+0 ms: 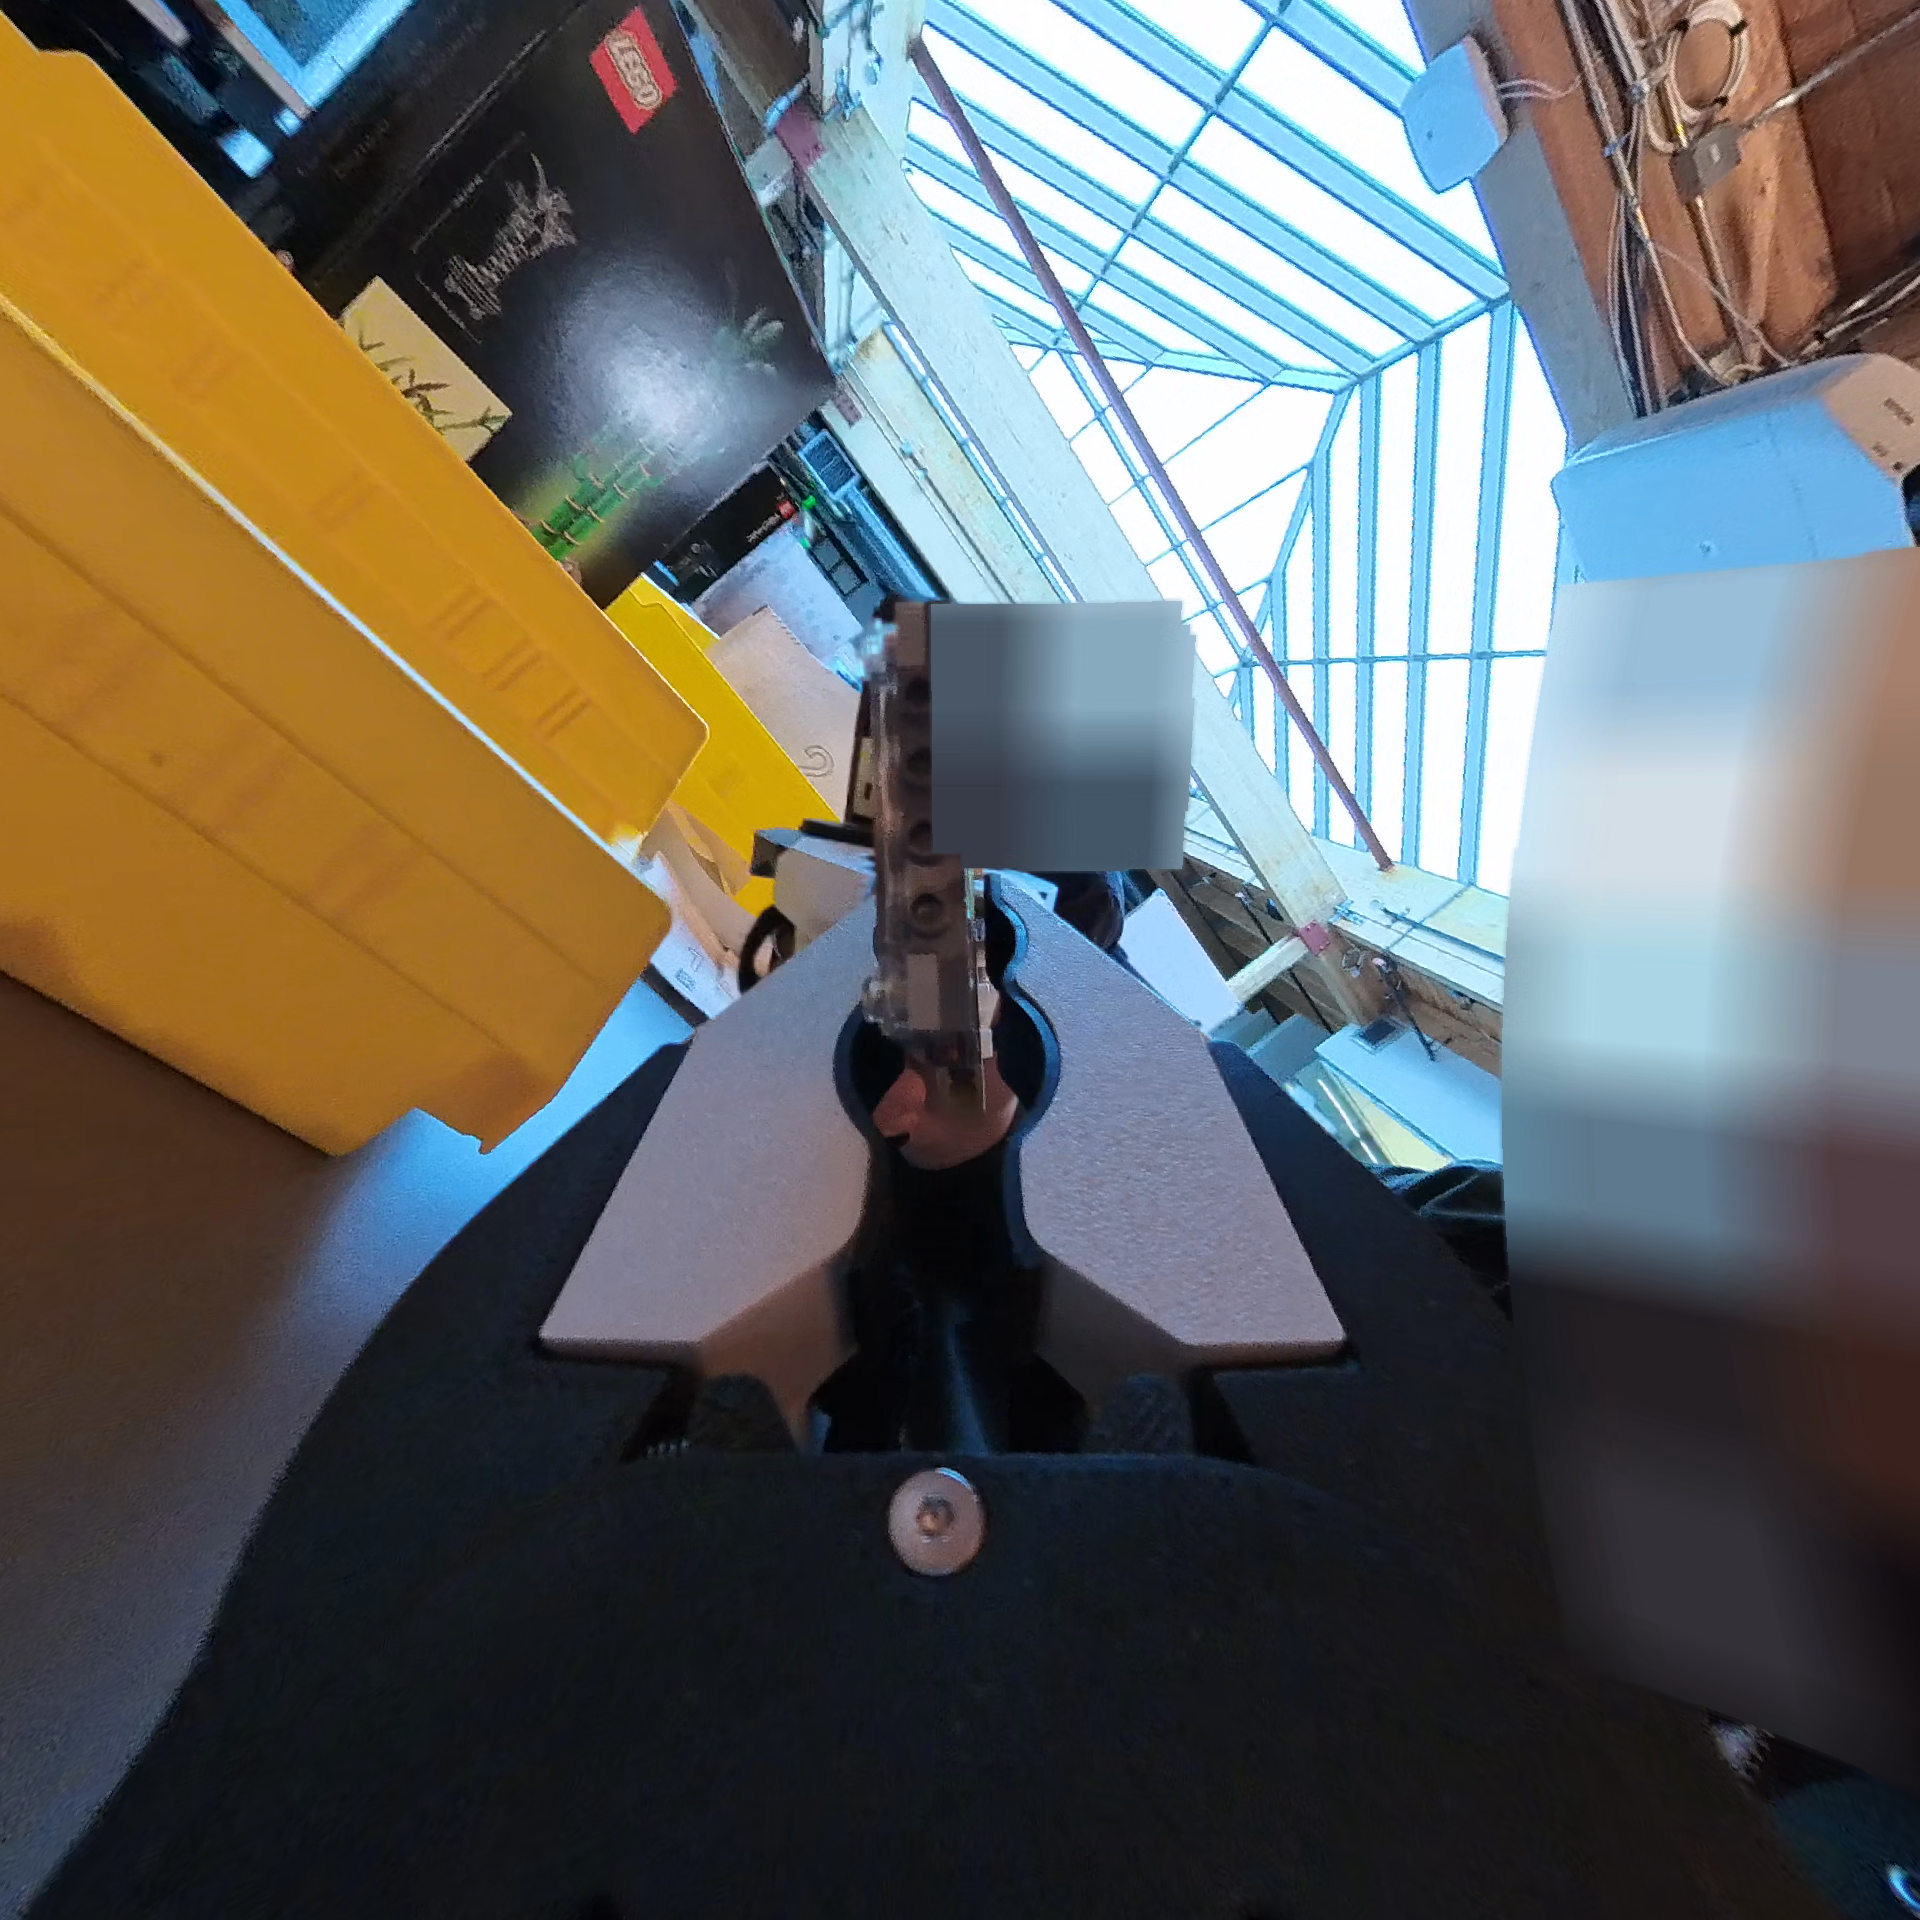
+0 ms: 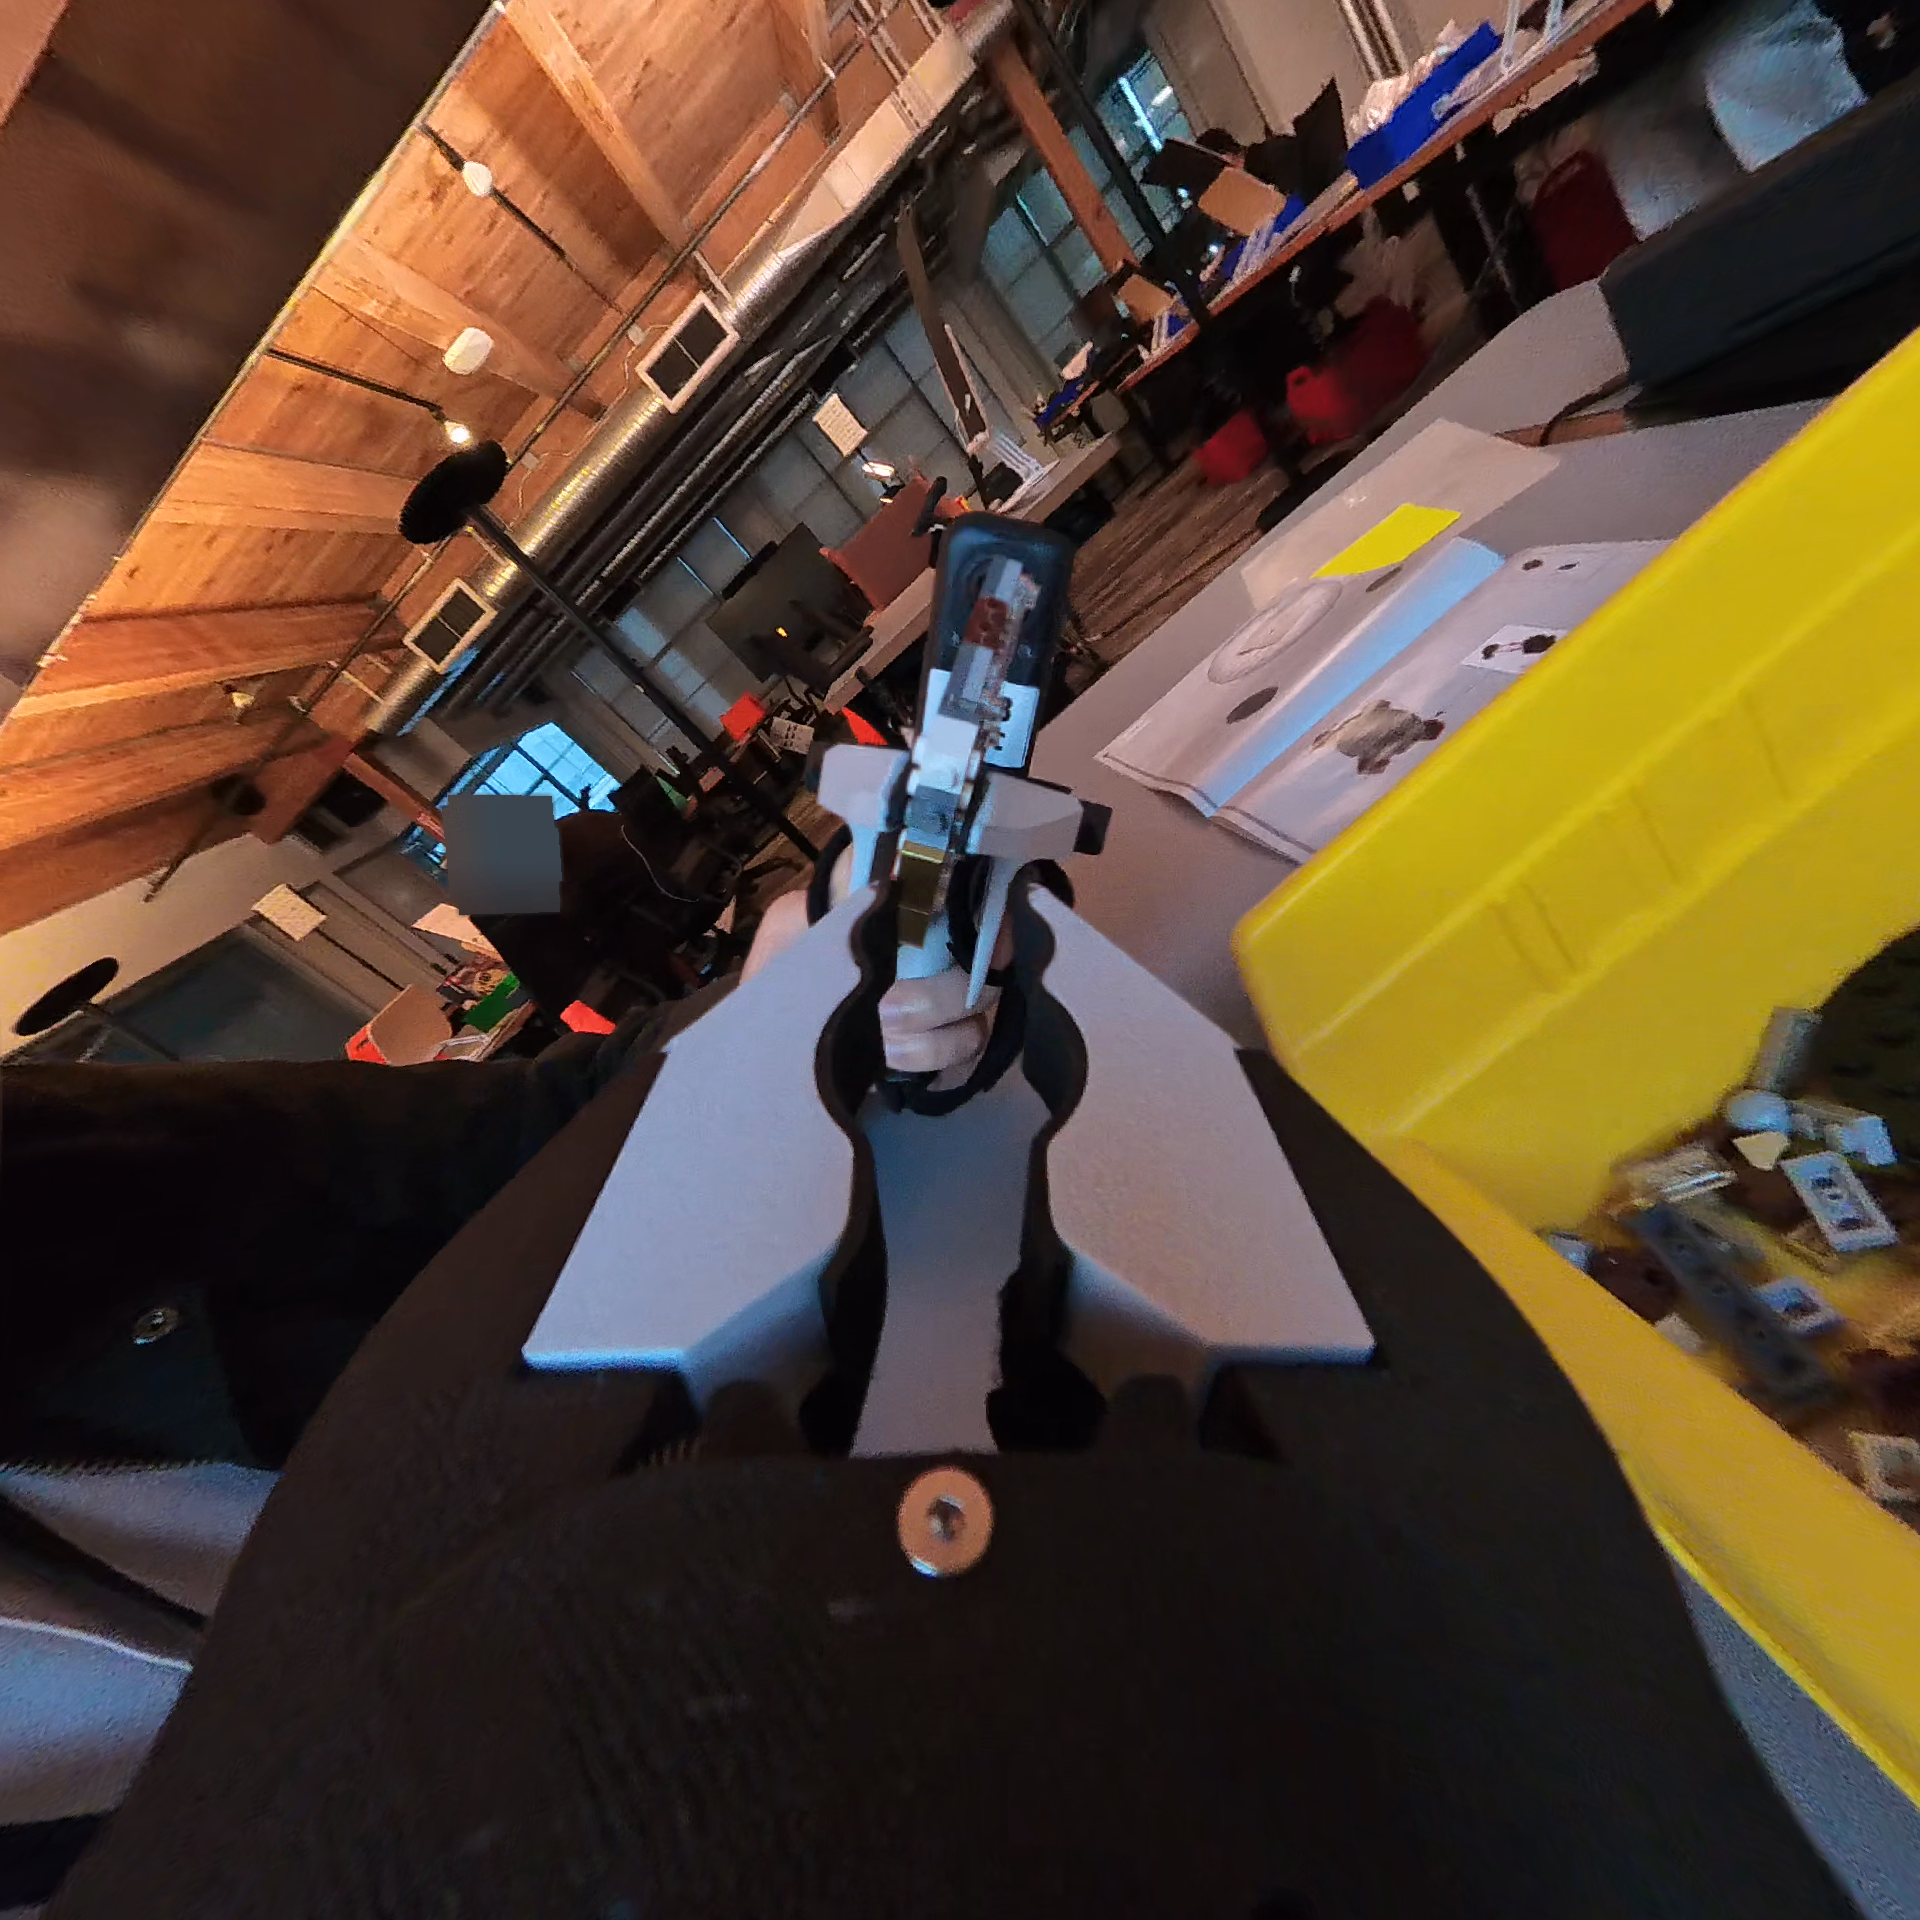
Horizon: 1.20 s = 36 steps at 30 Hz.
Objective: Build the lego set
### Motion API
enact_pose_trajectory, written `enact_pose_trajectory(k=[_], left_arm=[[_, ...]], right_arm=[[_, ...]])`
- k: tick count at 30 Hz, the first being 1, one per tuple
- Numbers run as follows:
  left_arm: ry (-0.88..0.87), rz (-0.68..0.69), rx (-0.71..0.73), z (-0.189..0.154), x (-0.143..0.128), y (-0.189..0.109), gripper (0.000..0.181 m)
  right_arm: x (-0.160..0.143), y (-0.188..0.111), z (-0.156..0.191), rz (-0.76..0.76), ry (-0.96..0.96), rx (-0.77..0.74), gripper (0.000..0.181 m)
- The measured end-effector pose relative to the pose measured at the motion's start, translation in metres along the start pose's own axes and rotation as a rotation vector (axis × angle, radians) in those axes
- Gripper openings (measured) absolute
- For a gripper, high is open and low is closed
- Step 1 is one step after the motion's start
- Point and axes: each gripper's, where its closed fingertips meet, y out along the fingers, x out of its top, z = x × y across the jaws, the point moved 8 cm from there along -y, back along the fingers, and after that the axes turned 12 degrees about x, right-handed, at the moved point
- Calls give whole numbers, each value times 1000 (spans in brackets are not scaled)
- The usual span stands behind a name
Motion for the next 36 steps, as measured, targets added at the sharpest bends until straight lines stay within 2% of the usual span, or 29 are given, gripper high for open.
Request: enact_pose_trajectory(k=[3, 14, 30, 36], left_arm=[[31, -9, 34, -1, 2, -1, 9], [131, 13, 112, -2, -3, 5, 9], [136, -24, 107, -6, 0, 2, 9], [128, -24, 53, -9, -1, 3, 13]], right_arm=[[1, 0, 2, -13, 7, 19, 5], [-2, 1, -2, -40, 88, 29, 8], [0, 0, -2, -65, 72, 60, 5], [5, -4, 1, -83, 104, 95, 5]])
